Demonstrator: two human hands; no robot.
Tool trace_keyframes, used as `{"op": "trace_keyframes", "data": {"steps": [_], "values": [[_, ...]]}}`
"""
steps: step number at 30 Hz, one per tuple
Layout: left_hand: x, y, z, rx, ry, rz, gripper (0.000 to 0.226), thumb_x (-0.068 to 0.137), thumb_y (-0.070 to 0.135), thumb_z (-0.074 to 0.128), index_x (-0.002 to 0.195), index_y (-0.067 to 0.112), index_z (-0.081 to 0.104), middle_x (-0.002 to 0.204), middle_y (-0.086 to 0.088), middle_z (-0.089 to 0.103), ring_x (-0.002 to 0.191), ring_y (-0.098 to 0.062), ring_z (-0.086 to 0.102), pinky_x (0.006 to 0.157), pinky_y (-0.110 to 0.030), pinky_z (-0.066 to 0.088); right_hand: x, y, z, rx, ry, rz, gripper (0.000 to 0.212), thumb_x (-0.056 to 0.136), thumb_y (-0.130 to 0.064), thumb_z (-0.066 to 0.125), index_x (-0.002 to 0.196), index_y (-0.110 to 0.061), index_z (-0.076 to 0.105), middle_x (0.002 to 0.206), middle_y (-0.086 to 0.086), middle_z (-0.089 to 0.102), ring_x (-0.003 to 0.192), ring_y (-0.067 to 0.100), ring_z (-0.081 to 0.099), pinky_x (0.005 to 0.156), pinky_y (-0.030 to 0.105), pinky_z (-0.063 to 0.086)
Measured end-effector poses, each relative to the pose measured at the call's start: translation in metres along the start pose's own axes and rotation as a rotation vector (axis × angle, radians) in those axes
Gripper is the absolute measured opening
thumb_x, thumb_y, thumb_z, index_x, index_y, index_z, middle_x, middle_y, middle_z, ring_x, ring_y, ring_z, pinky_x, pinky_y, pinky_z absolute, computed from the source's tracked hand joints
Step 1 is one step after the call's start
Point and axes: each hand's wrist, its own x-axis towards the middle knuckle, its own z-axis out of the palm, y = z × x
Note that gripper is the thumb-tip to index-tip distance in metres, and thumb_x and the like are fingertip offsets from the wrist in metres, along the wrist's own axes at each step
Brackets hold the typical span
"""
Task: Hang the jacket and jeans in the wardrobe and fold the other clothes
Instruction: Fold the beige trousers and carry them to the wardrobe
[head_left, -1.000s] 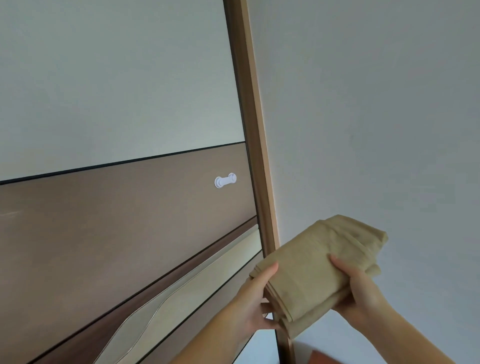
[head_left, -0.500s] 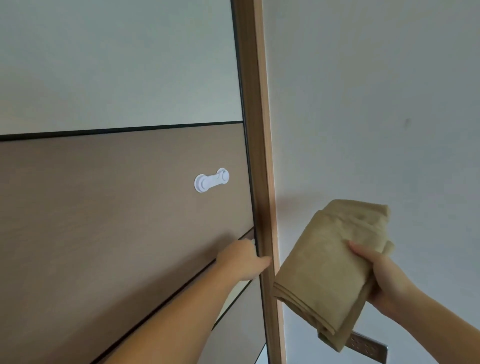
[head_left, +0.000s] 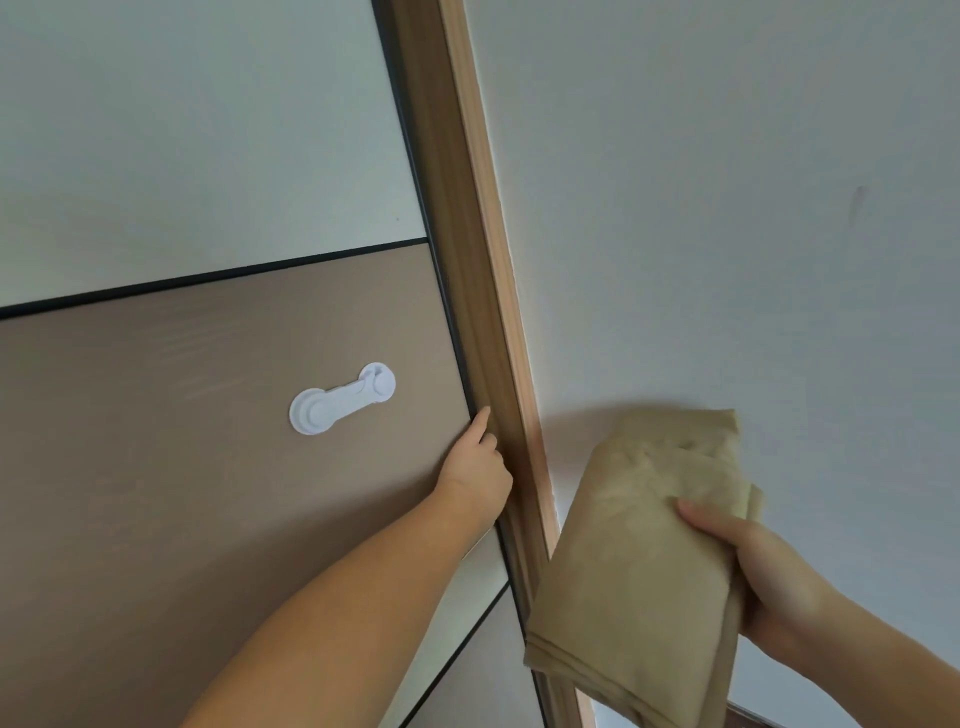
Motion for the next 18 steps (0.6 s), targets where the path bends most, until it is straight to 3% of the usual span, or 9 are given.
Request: {"op": "trace_keyframes", "data": {"steps": [6, 10, 18], "values": [[0.01, 0.007, -0.013, 0.122, -0.137, 0.018, 0.039, 0.102, 0.039, 0.037, 0.122, 0.018, 0.062, 0.127, -0.004, 0.063, 0.126, -0.029, 0.049, 0.115, -0.051, 0.013, 0.01, 0.004, -0.005, -0.002, -0.024, 0.036, 0.041, 0.075, -0.031, 0.071, 0.111, -0.011, 0.068, 0.099, 0.008, 0.076, 0.09, 0.026, 0.073, 0.079, 0.041, 0.053], [0.012, 0.011, -0.015, 0.153, -0.18, 0.017, 0.044, 0.105, 0.043, 0.032, 0.13, 0.018, 0.058, 0.131, -0.003, 0.06, 0.128, -0.027, 0.048, 0.115, -0.049, 0.016, 0.01, 0.003, -0.004, -0.014, -0.054, 0.048, 0.036, 0.081, -0.03, 0.068, 0.112, -0.011, 0.068, 0.099, 0.008, 0.076, 0.087, 0.025, 0.074, 0.075, 0.039, 0.053], [0.005, 0.012, -0.019, 0.199, -0.138, 0.084, 0.04, 0.106, 0.028, 0.029, 0.136, 0.016, 0.052, 0.135, -0.004, 0.057, 0.127, -0.028, 0.049, 0.115, -0.048, 0.02, 0.004, 0.0, -0.011, 0.004, -0.075, 0.069, 0.037, 0.081, -0.029, 0.068, 0.113, -0.01, 0.068, 0.1, 0.009, 0.076, 0.085, 0.024, 0.074, 0.076, 0.039, 0.052]]}}
